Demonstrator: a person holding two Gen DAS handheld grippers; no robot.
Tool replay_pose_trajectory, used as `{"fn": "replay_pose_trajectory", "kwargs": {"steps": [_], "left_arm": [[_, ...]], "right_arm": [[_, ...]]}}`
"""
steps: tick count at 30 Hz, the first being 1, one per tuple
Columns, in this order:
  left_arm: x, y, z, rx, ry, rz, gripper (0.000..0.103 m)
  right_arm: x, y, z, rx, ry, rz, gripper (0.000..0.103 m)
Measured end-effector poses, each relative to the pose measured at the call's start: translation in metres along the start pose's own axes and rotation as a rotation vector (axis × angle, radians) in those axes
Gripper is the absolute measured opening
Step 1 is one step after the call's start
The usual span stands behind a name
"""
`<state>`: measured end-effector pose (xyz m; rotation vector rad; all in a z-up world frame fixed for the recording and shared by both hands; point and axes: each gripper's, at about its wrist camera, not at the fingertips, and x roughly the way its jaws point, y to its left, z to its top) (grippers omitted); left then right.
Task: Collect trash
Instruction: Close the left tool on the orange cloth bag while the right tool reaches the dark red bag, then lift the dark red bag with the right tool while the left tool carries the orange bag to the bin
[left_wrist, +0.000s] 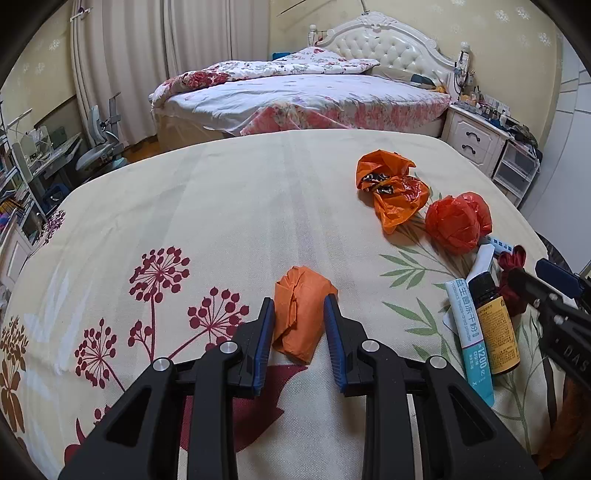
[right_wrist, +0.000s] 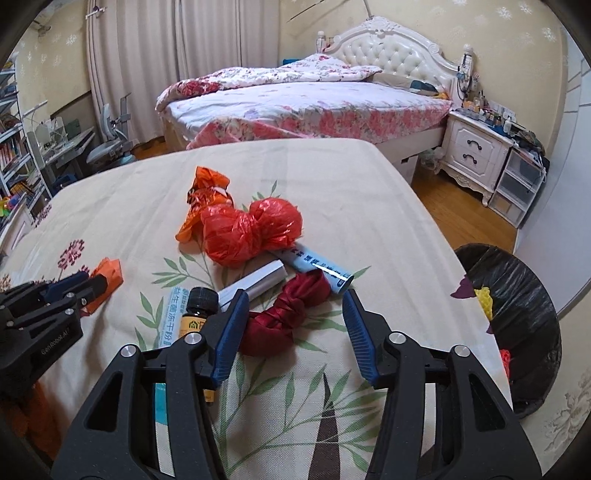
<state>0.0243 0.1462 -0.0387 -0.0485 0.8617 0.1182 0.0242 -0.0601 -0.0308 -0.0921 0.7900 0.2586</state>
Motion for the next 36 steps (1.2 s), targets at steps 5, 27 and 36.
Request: {"fn": "replay_pose_trajectory", "kwargs": {"steps": [5, 27, 36], "left_arm": [[0.001, 0.003, 0.0, -0.013, 0.011, -0.011, 0.037], [0.008, 0.002, 0.004, 0.002, 0.033, -0.034, 0.034], [0.007, 0.004, 0.003, -0.011, 0.03, -0.045, 0.033]], "right_arm": [[-0.002, -0.005, -0.003, -0.001, 0.017, -0.014, 0.06], [0.001, 0.004, 0.004, 0.02, 0.034, 0.045, 0.06], [0.007, -0.005, -0.008, 0.016, 0.086, 0.034, 0.055]]}}
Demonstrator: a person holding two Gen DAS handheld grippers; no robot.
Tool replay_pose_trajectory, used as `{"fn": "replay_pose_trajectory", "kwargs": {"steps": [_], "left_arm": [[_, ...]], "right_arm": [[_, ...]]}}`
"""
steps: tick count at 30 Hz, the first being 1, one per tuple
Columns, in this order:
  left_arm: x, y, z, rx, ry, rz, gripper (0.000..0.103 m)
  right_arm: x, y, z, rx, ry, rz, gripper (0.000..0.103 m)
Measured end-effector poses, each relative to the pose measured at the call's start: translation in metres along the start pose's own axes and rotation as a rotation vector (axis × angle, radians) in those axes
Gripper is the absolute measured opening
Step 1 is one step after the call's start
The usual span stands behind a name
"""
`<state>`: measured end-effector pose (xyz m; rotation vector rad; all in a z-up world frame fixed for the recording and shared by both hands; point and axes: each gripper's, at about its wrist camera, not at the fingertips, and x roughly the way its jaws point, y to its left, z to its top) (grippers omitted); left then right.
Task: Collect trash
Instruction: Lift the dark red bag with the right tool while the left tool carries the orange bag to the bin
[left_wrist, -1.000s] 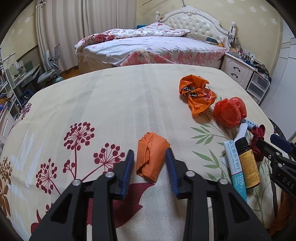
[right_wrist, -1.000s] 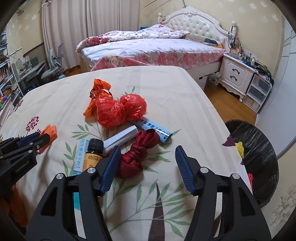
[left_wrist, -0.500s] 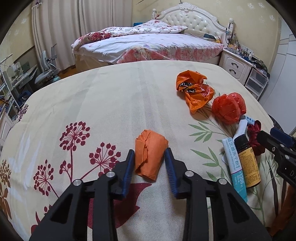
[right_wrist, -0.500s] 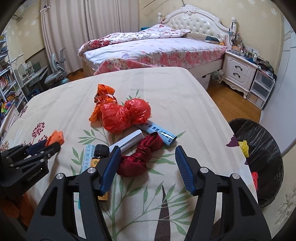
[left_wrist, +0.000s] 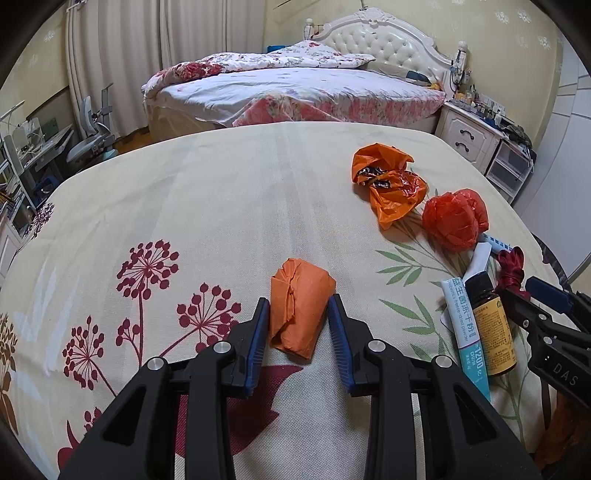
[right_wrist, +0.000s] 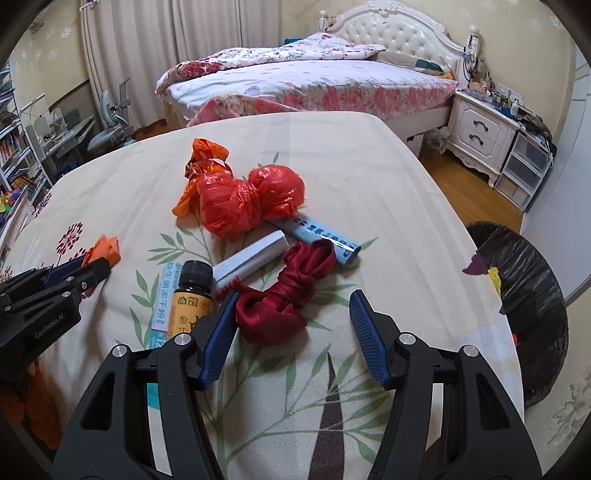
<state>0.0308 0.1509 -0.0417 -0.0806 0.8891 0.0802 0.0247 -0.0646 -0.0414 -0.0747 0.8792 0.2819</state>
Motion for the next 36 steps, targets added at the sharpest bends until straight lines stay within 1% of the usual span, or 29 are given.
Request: {"fn": "replay_pose_trajectory", "kwargs": {"steps": [1, 2, 3, 5, 7, 13, 18, 23, 26, 30, 36], "left_arm": [[0.0, 0.0, 0.0, -0.001, -0.001, 0.0, 0.033], [0.0, 0.001, 0.0, -0.004, -0.002, -0.002, 0.033], [-0.001, 0.001, 0.0, -0.008, -0.004, -0.004, 0.033], [-0.002, 0.003, 0.0, -0.015, -0.009, -0.011, 0.033], [-0.003, 0.004, -0.001, -0.017, -0.014, -0.013, 0.033], [-0.01, -0.002, -0.003, -0.002, -0.038, -0.007, 0.033], [-0.019, -0.012, -0.005, 0.006, -0.058, -0.037, 0.033], [-0.034, -0.03, -0.001, 0.018, -0.099, -0.07, 0.033], [-0.044, -0.045, 0.002, 0.034, -0.126, -0.093, 0.033], [-0.053, -0.072, 0.005, 0.069, -0.158, -0.13, 0.033], [-0.054, -0.121, 0.012, 0.127, -0.173, -0.202, 0.033]], "right_arm": [[0.0, 0.001, -0.001, -0.004, 0.003, 0.003, 0.045], [0.001, 0.001, -0.001, -0.011, 0.008, 0.006, 0.04], [0.001, 0.002, -0.003, -0.014, 0.01, 0.009, 0.033], [-0.001, 0.001, -0.005, -0.014, 0.002, 0.009, 0.032], [-0.003, 0.0, -0.005, -0.012, 0.002, 0.016, 0.029], [-0.015, -0.005, -0.008, -0.006, -0.02, 0.012, 0.028], [-0.028, -0.015, -0.009, 0.007, -0.049, -0.002, 0.028], [-0.041, -0.03, -0.009, 0.02, -0.087, -0.028, 0.028], [-0.05, -0.044, -0.01, 0.037, -0.114, -0.044, 0.028], [-0.061, -0.067, -0.011, 0.061, -0.145, -0.085, 0.028], [-0.069, -0.109, -0.011, 0.11, -0.17, -0.159, 0.028]]}}
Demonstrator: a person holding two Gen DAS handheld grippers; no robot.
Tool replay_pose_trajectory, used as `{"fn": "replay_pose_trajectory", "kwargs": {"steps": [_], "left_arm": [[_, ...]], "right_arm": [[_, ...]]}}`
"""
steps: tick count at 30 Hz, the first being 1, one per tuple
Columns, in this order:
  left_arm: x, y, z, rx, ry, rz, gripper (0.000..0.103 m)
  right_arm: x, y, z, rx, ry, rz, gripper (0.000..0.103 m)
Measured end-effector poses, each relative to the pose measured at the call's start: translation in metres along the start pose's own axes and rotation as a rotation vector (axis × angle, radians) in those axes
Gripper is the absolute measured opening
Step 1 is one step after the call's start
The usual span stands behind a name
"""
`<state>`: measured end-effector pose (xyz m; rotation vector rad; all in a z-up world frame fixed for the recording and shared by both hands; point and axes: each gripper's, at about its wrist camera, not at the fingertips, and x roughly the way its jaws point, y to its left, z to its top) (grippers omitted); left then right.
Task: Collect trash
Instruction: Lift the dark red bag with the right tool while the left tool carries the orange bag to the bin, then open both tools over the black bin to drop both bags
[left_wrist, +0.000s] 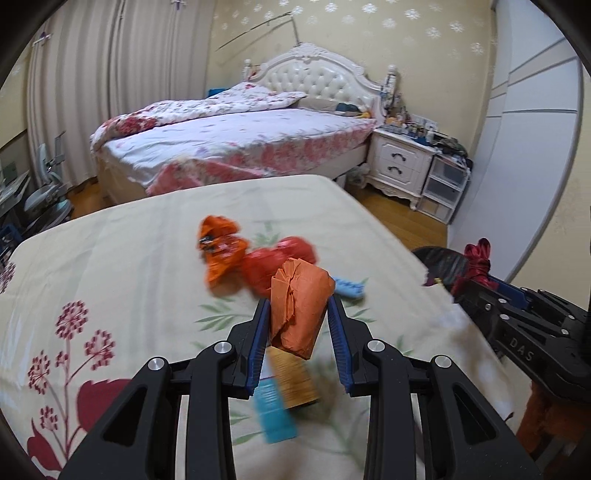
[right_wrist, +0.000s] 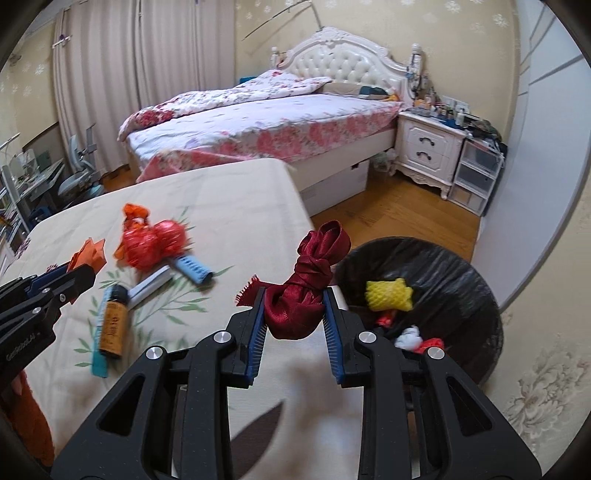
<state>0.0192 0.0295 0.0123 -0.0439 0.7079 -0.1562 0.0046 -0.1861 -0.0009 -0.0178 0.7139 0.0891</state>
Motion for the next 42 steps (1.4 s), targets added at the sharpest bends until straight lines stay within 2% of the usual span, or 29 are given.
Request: {"fn": "replay_pose_trajectory", "kwargs": {"steps": [7, 15, 27, 36, 39, 41, 42], "left_arm": [[0.022, -0.057, 0.017, 0.081, -0.022, -0.07, 0.033], [0.059, -0.111, 0.035, 0.16, -0.016, -0.113, 0.033], [0.109, -0.147, 0.04, 0.222, 0.04, -0.122, 0.033], [0.13, -0.162, 0.043, 0.259, 0.062, -0.113, 0.033], [0.133, -0.165, 0.043, 0.272, 0.065, -0.102, 0.034], [0.133, -0.167, 0.04, 0.27, 0.069, -0.101, 0.043], [0.133, -0.169, 0.04, 0.267, 0.067, -0.098, 0.051]], "right_arm": [[0.013, -0.044, 0.001, 0.053, 0.013, -0.076, 0.028], [0.029, -0.081, 0.0, 0.112, 0.022, -0.134, 0.029], [0.049, -0.115, 0.0, 0.185, 0.028, -0.176, 0.029], [0.055, -0.128, -0.002, 0.209, 0.03, -0.193, 0.029], [0.054, -0.13, -0.002, 0.217, 0.024, -0.205, 0.03], [0.053, -0.132, -0.002, 0.228, 0.02, -0.211, 0.04], [0.052, -0.132, -0.002, 0.232, 0.014, -0.216, 0.046]]}}
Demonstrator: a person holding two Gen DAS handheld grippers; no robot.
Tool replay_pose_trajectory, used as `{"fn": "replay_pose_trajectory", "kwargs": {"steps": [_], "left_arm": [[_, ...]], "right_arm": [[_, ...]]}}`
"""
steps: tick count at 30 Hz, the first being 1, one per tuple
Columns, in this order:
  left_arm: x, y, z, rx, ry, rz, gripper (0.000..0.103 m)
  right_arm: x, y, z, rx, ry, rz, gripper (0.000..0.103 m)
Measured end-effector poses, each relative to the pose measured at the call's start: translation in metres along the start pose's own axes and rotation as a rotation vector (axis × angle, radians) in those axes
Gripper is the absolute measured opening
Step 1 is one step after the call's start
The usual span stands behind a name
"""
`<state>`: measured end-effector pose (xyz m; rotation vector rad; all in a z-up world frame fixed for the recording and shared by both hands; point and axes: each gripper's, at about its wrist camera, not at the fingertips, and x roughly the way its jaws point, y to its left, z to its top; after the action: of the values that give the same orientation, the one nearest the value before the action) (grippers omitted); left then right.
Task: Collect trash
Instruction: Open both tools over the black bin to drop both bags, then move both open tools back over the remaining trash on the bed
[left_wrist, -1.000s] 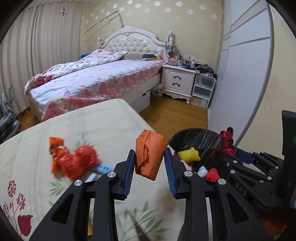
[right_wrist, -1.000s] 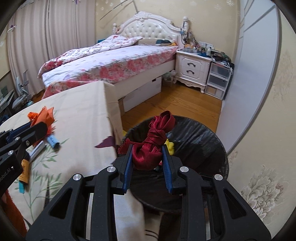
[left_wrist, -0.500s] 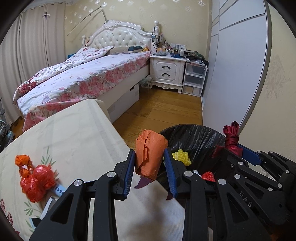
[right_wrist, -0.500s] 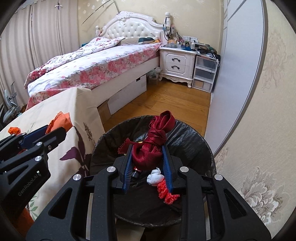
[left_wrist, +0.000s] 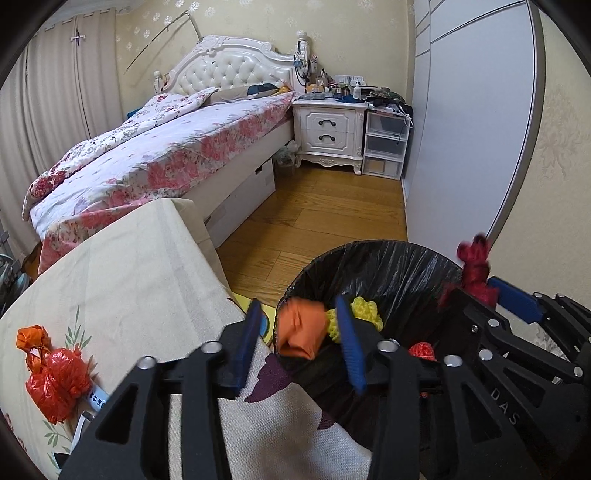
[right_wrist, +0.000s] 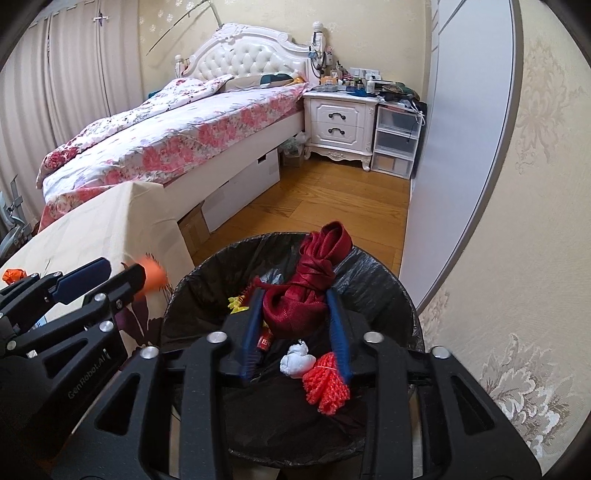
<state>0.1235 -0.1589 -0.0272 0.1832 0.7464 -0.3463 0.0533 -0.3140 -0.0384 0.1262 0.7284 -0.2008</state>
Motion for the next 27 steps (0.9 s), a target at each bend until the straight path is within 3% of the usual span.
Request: {"fn": "replay_pose_trajectory", "kwargs": {"steps": [10, 27], "left_arm": [[-0.004, 0.004, 0.001, -0.028, -0.011, 0.019, 0.07], [-0.058, 0.048, -0.026, -0.116, -0.017, 0.092, 0.072]], "right_arm": [[-0.005, -0.004, 0.003, 0.031, -0.013, -0.012, 0.049], [-0.034, 0.026, -0.011, -0.017, -0.007, 0.058, 0.05]]}}
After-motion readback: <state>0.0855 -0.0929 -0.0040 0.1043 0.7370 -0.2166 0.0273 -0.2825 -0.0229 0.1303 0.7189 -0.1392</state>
